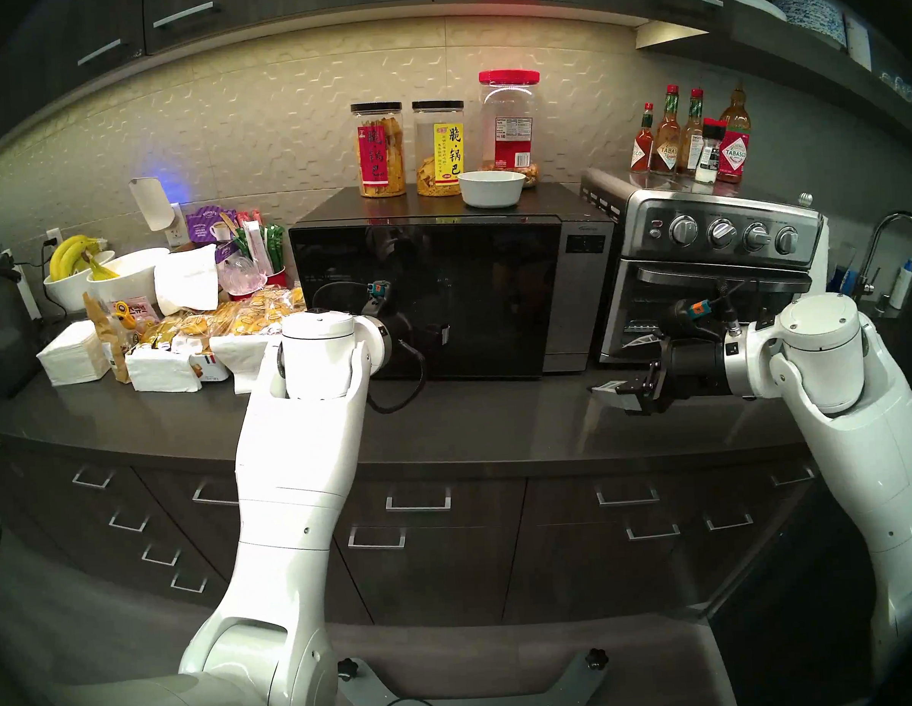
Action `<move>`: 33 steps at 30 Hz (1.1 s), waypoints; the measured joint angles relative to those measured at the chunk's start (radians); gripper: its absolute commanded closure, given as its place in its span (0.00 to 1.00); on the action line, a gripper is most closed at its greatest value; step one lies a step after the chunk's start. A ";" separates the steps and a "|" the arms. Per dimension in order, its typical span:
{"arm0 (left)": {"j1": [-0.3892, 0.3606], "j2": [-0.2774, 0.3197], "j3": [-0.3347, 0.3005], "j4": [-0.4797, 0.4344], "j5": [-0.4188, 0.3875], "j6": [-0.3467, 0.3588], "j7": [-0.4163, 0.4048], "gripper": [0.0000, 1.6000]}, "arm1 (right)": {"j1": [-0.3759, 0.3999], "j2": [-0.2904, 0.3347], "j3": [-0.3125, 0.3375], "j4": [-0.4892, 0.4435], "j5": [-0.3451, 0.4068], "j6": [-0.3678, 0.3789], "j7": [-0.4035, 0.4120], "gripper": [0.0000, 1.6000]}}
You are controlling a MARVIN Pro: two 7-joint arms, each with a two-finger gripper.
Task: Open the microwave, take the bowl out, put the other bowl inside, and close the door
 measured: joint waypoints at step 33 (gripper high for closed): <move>0.007 -0.017 -0.048 -0.025 -0.020 -0.015 -0.018 0.00 | 0.000 0.002 0.000 0.000 0.003 0.000 -0.003 0.00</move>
